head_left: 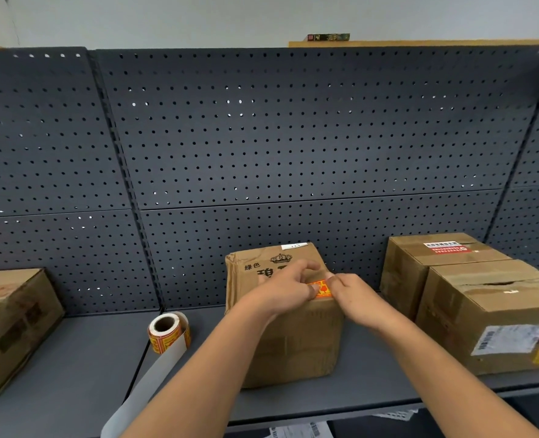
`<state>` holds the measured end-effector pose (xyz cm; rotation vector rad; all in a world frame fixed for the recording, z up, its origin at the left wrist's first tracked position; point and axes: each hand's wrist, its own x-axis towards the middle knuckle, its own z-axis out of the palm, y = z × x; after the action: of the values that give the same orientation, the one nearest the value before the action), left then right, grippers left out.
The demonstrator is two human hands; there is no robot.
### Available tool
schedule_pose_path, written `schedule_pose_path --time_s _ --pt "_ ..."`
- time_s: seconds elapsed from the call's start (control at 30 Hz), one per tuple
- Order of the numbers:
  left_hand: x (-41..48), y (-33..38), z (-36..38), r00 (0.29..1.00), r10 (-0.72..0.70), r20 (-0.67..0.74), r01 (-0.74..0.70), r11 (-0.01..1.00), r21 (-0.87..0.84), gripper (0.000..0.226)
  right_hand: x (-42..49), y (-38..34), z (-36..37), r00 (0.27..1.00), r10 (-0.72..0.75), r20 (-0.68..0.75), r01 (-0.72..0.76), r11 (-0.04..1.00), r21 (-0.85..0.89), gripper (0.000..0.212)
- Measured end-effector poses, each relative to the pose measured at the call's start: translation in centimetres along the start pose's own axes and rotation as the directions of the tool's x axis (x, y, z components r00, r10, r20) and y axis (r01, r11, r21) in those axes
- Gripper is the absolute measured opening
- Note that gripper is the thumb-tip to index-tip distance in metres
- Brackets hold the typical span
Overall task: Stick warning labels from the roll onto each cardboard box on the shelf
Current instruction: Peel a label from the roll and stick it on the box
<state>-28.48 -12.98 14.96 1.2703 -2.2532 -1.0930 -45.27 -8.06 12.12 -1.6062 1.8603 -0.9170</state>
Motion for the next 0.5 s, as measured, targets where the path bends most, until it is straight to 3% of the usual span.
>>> schedule_pose_path --time_s 0.13,0.2,0.27,0.37,0.43,0.5 --pt "-0.6 -0.6 -0.6 0.998 0.057 -0.035 -0.059 0.996 -0.073 0.043 0.3 -0.5 0.0 0.999 0.017 -0.039 -0.017 1.000 -0.004 0.049" --pt "-1.3 -0.7 -1.5 0.990 0.092 -0.112 -0.114 0.971 -0.211 0.042 0.5 -0.5 -0.2 0.997 0.048 -0.058 -0.049 0.999 -0.011 0.055" --pt "-1.9 -0.9 -2.7 0.972 0.115 -0.204 -0.164 0.957 -0.241 0.034 0.6 -0.2 -0.5 0.995 0.085 -0.047 -0.086 0.996 -0.022 0.067" --pt "-2.6 -1.3 -4.0 0.967 0.138 -0.215 -0.169 0.977 -0.133 0.028 0.7 -0.1 -0.9 0.996 0.090 -0.018 -0.090 0.996 -0.010 0.077" --pt "-2.8 -1.0 -3.6 0.977 0.132 -0.170 -0.144 0.988 -0.056 0.035 0.7 -0.5 -1.0 0.996 0.087 -0.026 -0.087 0.996 -0.002 0.073" --pt "-2.5 -0.7 -2.5 0.980 0.132 -0.146 -0.114 0.985 0.128 0.044 0.7 -1.1 -0.8 0.996 0.084 -0.023 -0.084 0.996 -0.015 0.065"
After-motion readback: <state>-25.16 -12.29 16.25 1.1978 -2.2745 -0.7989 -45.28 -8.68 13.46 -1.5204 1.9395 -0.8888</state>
